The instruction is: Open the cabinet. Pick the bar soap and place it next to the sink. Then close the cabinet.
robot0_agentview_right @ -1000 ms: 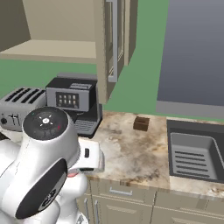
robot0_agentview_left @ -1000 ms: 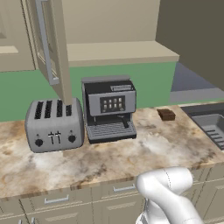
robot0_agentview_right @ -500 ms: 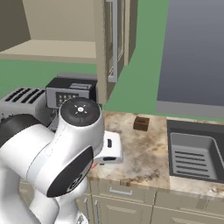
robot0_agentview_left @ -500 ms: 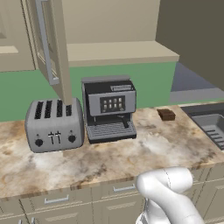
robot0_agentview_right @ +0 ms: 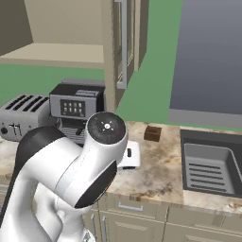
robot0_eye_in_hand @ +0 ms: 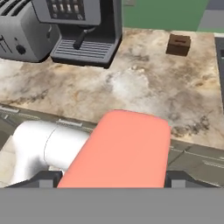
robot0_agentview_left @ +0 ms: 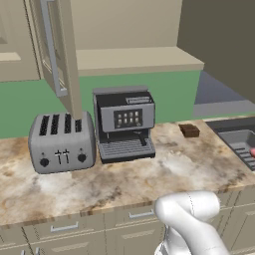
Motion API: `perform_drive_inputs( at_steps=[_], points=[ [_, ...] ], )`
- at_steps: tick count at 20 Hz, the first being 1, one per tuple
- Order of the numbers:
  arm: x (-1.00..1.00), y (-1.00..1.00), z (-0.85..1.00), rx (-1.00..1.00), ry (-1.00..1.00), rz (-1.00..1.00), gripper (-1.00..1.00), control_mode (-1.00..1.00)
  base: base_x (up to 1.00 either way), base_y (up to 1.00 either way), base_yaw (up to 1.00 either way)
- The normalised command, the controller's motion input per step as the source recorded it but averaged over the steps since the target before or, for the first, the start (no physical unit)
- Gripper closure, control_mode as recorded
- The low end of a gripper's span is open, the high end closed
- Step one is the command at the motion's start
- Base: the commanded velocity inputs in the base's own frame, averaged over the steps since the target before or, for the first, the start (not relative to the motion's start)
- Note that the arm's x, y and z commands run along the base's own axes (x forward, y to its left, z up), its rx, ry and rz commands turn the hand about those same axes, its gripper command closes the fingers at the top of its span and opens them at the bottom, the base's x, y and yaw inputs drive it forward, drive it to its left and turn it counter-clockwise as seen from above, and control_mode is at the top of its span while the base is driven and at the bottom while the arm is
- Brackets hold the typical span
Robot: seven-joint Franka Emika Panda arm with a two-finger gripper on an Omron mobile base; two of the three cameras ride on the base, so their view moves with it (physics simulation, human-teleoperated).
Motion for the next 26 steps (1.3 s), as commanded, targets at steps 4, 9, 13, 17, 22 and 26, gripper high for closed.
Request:
perform_drive_inputs(
  at_steps=[4, 9, 13, 17, 22, 26],
  points=[
    [0.38, -0.1, -0.06, 0.03, -0.11, 0.0, 1.0, -1.0, 0.0, 0.0, 0.0],
    [0.51, -0.02, -0.12, 0.0, -0.03, 0.0, 1.0, -1.0, 0.0, 0.0, 0.0],
    [0.38, -0.25, -0.33, 0.0, 0.0, 0.0, 1.0, -1.0, 0.0, 0.0, 0.0],
    [0.24, -0.34, -0.3, 0.0, 0.0, 0.0, 1.0, -1.0, 0.0, 0.0, 0.0],
    [0.37, -0.16, -0.21, 0.0, 0.0, 0.0, 1.0, -1.0, 0.0, 0.0, 0.0],
    [0.52, -0.25, -0.31, 0.0, 0.0, 0.0, 1.0, -1.0, 0.0, 0.0, 0.0]
  ],
)
